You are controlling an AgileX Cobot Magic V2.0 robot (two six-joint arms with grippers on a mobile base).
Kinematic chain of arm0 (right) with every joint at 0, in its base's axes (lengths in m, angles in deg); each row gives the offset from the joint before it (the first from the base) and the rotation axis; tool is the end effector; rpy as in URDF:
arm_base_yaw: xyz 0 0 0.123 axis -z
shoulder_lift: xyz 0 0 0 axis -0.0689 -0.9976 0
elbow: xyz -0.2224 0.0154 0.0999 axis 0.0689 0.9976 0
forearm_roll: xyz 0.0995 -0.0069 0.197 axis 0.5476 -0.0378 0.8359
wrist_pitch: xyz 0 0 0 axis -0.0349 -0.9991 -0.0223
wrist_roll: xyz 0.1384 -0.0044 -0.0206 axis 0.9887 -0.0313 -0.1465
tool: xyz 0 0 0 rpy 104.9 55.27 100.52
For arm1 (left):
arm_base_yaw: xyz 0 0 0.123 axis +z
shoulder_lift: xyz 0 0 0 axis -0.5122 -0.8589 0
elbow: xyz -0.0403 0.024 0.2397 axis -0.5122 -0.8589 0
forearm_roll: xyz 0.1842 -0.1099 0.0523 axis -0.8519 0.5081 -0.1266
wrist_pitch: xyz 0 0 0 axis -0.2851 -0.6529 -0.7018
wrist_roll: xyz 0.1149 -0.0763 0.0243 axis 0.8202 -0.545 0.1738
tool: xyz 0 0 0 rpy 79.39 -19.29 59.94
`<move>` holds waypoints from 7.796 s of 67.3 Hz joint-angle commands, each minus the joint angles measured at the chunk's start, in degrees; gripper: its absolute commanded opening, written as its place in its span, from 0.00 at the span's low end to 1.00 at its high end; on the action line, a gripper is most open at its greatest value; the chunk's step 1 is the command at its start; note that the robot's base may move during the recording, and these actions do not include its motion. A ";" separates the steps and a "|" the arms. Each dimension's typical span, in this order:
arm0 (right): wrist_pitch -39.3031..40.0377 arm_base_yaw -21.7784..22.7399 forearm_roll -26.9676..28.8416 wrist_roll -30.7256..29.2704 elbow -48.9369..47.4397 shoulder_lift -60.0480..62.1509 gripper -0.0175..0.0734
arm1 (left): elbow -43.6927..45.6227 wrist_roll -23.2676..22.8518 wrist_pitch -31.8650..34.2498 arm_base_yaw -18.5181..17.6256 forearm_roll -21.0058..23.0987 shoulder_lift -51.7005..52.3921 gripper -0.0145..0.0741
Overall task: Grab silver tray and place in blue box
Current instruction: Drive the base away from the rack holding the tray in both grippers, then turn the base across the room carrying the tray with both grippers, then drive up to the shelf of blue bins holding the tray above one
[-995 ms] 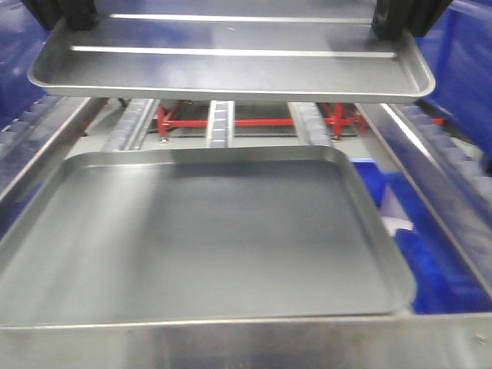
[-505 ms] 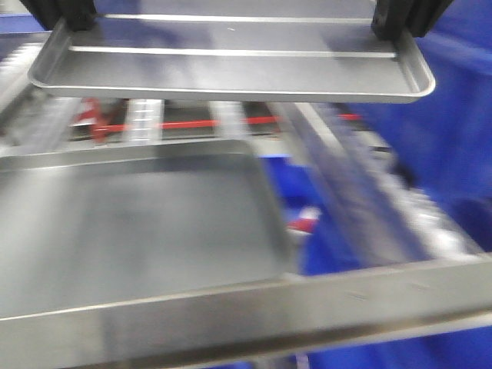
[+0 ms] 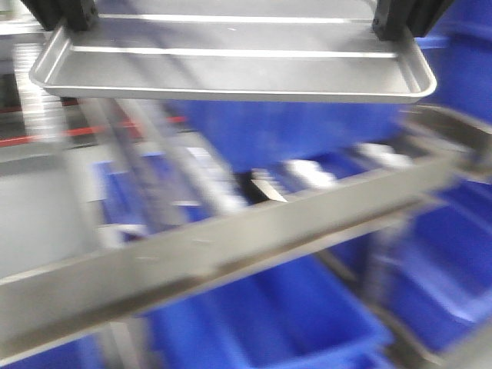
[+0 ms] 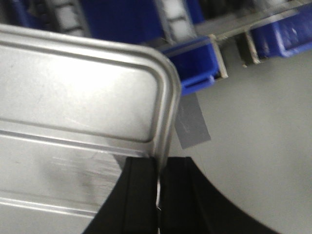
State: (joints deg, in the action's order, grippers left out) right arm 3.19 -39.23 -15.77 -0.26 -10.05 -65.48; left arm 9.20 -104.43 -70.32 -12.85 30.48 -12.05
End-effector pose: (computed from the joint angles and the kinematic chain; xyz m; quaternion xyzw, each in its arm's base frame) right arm 0.2497 0.1415 0.2782 -0.0523 0.9598 0.0450 0.2722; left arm 0.2294 -0.1744 0.2892 0.0495 0.9615 -0.0676 0.2618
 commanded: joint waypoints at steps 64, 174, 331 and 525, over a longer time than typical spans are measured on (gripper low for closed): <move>-0.22 0.20 -4.49 -1.19 -1.82 2.22 0.26 | 1.86 0.67 -0.49 -0.32 -2.97 2.02 0.05; -0.22 0.20 -4.49 -1.19 -1.82 2.22 0.26 | 1.86 0.67 -0.49 -0.32 -2.97 2.02 0.05; -0.23 0.31 -4.56 -1.19 -1.82 2.22 0.26 | 1.86 0.67 -0.37 -0.32 -1.80 2.02 0.05; -0.23 0.31 -4.56 -1.19 -1.82 2.22 0.26 | 1.86 0.67 -0.37 -0.32 -0.39 2.02 0.05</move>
State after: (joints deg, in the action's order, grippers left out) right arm 1.99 -39.23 -16.68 -0.36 -10.05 -65.48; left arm 9.20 -104.43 -70.36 -12.97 32.81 -12.16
